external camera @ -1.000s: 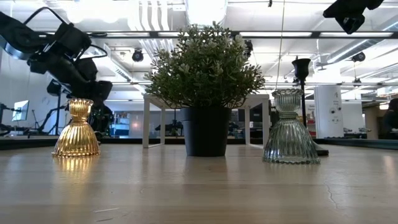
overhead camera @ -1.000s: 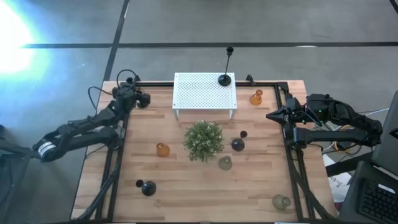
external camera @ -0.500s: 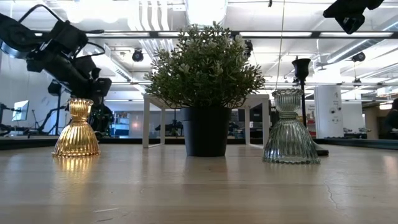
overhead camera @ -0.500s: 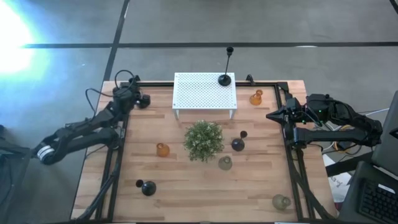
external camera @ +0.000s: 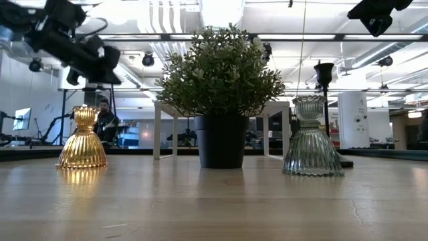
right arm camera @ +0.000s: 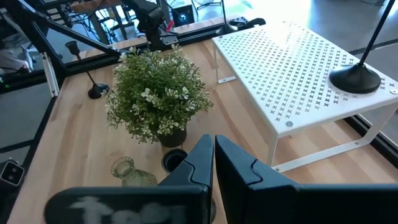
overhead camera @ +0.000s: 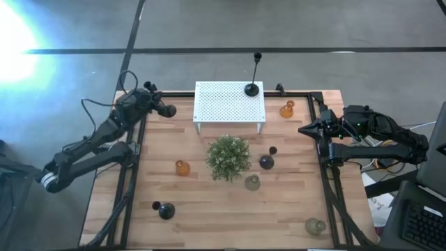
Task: Pick & Place candle stick holders
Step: Put the top left black candle holder on the shelf
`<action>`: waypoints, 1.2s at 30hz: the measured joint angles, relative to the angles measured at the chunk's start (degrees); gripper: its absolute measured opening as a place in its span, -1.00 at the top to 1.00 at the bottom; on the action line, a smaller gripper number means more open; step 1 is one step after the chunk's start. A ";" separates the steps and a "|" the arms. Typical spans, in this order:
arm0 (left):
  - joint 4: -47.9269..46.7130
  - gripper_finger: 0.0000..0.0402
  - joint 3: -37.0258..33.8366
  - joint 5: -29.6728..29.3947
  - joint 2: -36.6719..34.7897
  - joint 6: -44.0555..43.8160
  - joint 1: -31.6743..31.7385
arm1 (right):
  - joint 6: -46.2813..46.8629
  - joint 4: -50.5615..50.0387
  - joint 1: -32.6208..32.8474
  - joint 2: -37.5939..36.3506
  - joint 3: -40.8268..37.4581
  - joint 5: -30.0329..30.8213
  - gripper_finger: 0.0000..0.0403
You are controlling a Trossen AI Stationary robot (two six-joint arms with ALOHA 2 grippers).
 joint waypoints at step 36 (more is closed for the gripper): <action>-15.97 0.94 39.37 -1.34 24.48 5.27 -18.12 | 0.02 0.00 0.00 0.00 0.00 -0.03 0.94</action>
